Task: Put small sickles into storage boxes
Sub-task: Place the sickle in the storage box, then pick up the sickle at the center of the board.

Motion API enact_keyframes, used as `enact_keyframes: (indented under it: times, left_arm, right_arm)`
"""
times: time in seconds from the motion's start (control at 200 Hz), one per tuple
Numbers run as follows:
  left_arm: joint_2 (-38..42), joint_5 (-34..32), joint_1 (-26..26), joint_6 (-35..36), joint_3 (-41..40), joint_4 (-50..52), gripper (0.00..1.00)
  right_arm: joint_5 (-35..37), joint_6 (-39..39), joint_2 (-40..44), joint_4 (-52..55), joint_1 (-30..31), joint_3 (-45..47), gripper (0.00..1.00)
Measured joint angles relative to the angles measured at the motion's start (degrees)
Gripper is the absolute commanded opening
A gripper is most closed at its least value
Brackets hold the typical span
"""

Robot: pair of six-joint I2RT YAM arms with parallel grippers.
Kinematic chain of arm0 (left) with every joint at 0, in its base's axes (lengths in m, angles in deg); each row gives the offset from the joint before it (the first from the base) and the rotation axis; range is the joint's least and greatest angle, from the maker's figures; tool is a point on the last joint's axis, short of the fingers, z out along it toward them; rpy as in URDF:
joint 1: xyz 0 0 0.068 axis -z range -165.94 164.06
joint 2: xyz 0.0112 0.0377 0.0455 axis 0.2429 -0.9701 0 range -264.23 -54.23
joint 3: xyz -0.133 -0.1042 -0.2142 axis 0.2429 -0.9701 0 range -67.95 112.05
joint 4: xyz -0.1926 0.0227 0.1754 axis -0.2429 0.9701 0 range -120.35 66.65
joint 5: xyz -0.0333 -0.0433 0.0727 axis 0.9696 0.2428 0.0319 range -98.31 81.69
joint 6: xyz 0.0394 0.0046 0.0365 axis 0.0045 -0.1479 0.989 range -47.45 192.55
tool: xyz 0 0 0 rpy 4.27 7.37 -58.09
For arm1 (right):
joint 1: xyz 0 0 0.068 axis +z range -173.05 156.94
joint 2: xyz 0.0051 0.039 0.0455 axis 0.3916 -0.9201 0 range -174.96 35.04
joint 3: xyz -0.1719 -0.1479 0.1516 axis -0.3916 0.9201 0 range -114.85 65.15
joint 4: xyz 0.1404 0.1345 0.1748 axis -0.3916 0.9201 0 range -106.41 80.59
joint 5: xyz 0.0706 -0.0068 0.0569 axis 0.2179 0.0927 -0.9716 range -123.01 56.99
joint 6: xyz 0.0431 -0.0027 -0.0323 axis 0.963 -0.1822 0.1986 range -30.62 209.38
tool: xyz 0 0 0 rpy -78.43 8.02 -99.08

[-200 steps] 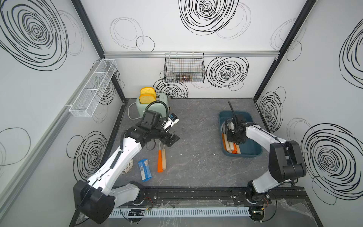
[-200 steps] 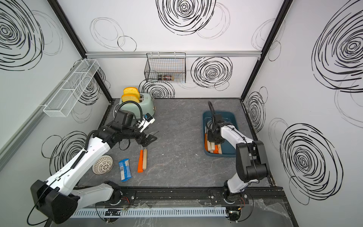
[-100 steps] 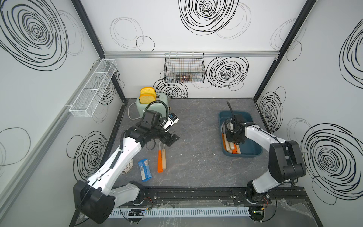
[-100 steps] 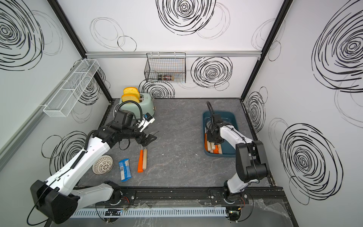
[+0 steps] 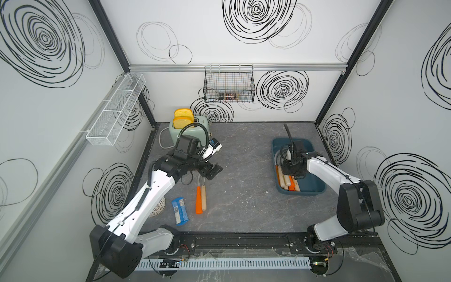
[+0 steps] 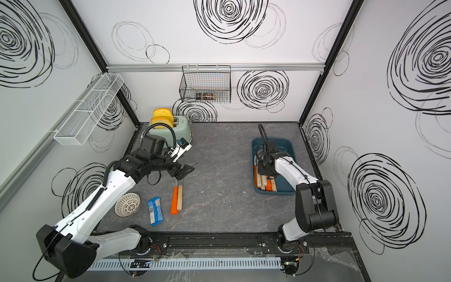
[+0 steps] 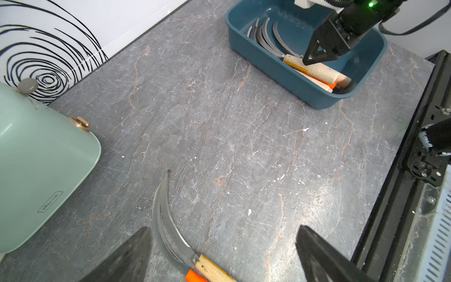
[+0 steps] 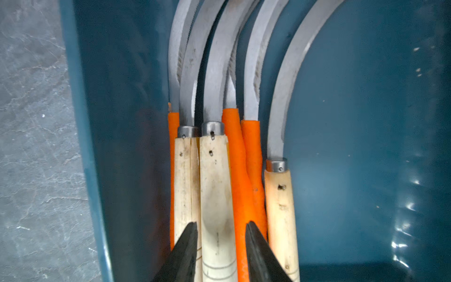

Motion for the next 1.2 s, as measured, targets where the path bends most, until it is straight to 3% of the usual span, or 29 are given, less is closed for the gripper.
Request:
enact_keyframes:
  times: [0.275,0.51,0.816,1.201]
  left_arm:
    - [0.1,1.4,-2.2,-1.3,0.0,0.1,0.96]
    - [0.7,2.1,-10.4,-3.0,0.0,0.1,0.96]
    - [5.2,2.5,-22.4,-4.7,-2.6,0.2,0.96]
    - [7.8,6.3,-33.8,-4.1,-6.9,1.4,0.96]
  right_arm:
    - [0.0,1.0,4.9,0.1,1.0,-2.0,0.39]
    - [-2.3,1.0,5.9,-0.5,6.1,-5.1,0.4]
    - [-6.6,4.0,3.5,-4.8,19.6,-6.3,0.4]
    - [-9.3,10.9,-13.2,-10.8,39.7,-13.7,0.41]
